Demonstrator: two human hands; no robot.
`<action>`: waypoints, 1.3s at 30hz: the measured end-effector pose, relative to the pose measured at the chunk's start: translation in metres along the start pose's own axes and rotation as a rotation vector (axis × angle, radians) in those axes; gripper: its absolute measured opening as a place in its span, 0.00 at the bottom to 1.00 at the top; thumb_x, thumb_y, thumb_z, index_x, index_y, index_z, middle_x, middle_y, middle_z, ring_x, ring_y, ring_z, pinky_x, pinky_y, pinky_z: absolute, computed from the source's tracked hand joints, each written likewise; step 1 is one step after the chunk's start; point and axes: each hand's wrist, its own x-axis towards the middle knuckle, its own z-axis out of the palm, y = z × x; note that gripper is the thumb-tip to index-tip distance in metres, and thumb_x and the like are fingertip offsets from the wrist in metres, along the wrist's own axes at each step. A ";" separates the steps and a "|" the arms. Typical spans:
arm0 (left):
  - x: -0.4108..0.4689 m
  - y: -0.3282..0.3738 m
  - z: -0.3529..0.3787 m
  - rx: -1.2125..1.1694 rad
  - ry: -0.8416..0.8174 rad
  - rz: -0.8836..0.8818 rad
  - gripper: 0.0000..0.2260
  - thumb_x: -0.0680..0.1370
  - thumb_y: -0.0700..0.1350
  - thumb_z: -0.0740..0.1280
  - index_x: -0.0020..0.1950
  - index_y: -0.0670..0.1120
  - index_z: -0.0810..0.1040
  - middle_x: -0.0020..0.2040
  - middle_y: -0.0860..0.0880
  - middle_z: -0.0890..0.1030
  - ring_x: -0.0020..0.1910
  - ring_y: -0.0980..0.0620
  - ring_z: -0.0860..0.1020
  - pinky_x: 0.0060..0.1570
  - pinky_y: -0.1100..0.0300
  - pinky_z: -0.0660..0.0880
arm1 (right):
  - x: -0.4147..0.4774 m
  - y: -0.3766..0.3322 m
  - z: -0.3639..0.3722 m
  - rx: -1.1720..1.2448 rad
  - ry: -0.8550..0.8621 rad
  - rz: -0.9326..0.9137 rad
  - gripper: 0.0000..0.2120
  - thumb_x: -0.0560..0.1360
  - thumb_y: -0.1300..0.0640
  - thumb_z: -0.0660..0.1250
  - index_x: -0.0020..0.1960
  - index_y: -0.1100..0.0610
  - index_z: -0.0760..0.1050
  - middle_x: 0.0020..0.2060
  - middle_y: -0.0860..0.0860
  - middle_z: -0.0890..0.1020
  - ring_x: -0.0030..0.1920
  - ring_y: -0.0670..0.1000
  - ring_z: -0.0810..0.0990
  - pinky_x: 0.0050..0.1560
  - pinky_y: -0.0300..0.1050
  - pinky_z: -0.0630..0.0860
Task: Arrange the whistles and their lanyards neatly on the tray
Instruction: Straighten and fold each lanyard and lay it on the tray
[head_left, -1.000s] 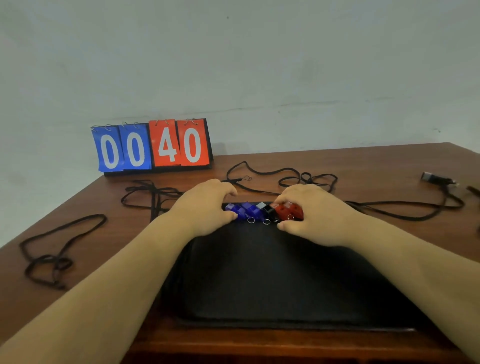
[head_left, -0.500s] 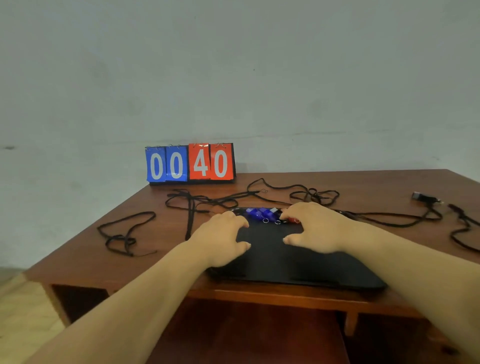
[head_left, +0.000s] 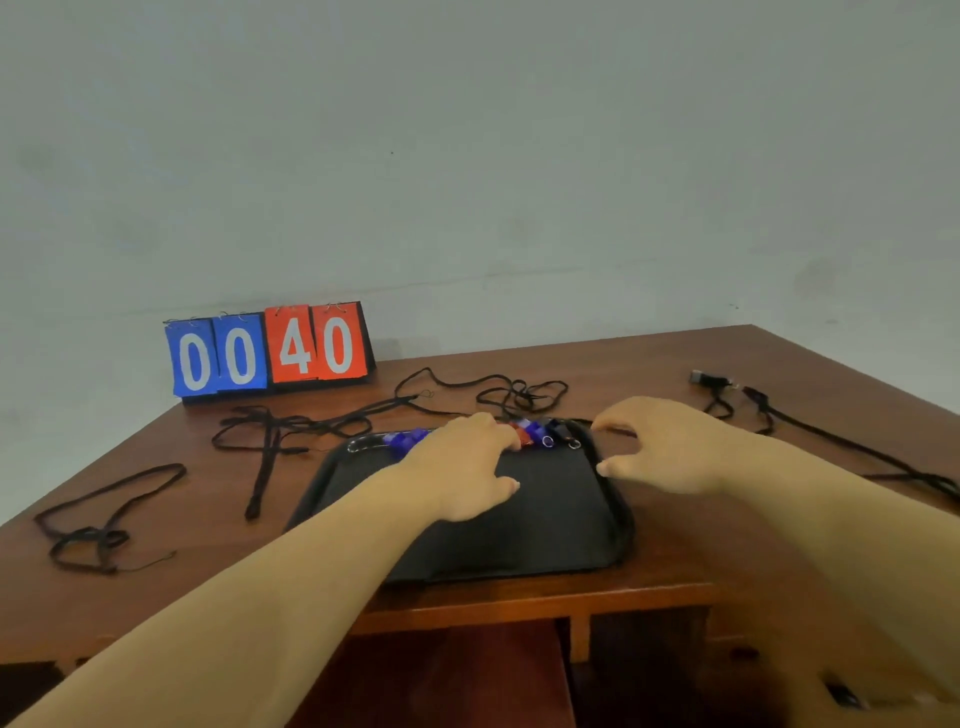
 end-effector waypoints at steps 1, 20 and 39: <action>0.011 0.007 0.000 0.010 0.004 0.024 0.25 0.80 0.59 0.68 0.75 0.55 0.70 0.68 0.50 0.73 0.65 0.49 0.73 0.66 0.49 0.73 | -0.001 0.013 -0.003 0.016 0.005 0.025 0.29 0.77 0.40 0.67 0.76 0.46 0.68 0.75 0.46 0.71 0.73 0.50 0.70 0.72 0.47 0.66; 0.337 0.147 0.048 -0.117 -0.044 0.197 0.28 0.84 0.52 0.63 0.82 0.56 0.58 0.81 0.47 0.64 0.78 0.44 0.66 0.75 0.49 0.64 | 0.126 0.259 0.011 0.293 0.170 0.423 0.26 0.75 0.47 0.73 0.70 0.54 0.76 0.66 0.53 0.80 0.63 0.55 0.79 0.64 0.50 0.75; 0.210 0.069 -0.047 -0.385 0.303 0.150 0.07 0.78 0.48 0.71 0.56 0.54 0.84 0.50 0.56 0.84 0.43 0.60 0.78 0.43 0.64 0.70 | 0.088 0.119 -0.039 0.436 0.534 0.049 0.09 0.76 0.49 0.72 0.56 0.48 0.83 0.49 0.42 0.84 0.50 0.41 0.80 0.46 0.35 0.72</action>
